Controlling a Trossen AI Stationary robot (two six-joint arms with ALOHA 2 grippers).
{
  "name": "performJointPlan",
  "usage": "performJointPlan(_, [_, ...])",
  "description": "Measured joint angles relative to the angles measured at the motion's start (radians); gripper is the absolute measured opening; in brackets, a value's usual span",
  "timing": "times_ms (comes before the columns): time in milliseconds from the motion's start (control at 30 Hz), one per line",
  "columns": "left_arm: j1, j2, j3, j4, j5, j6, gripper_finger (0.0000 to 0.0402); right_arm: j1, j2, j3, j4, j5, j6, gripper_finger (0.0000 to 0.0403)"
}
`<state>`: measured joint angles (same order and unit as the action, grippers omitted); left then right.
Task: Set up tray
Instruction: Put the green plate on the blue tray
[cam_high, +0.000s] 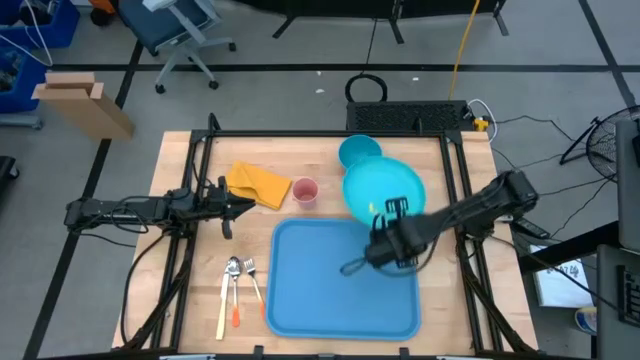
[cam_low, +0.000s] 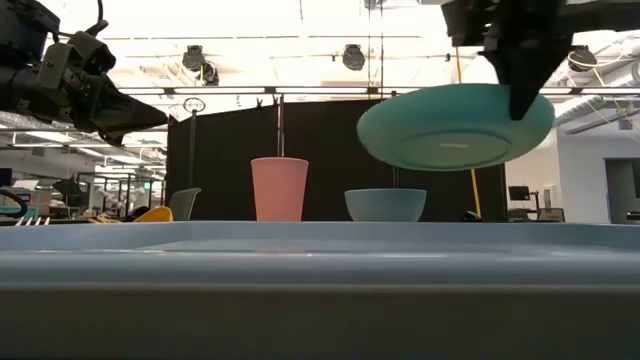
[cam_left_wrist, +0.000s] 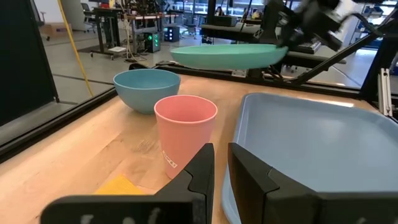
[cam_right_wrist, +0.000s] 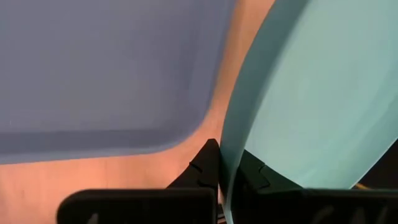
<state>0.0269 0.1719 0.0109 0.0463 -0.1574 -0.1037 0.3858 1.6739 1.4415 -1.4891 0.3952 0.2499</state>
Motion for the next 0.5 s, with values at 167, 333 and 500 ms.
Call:
performJointPlan(167, [0.0, 0.0, 0.0, 0.001, 0.0, 0.02, 0.0049, 0.132, 0.055, 0.004, 0.045, -0.004, 0.086, 0.0])
performJointPlan(333, [0.0, 0.0, 0.0, 0.003, 0.0, 0.035, 0.0049, 0.256, 0.114, 0.005, 0.154, -0.009, 0.044, 0.0])
performJointPlan(500, [0.0, 0.0, -0.001, 0.011, -0.002, 0.042, 0.0049, 0.304, 0.157, 0.005, 0.235, -0.062, 0.043, 0.0])
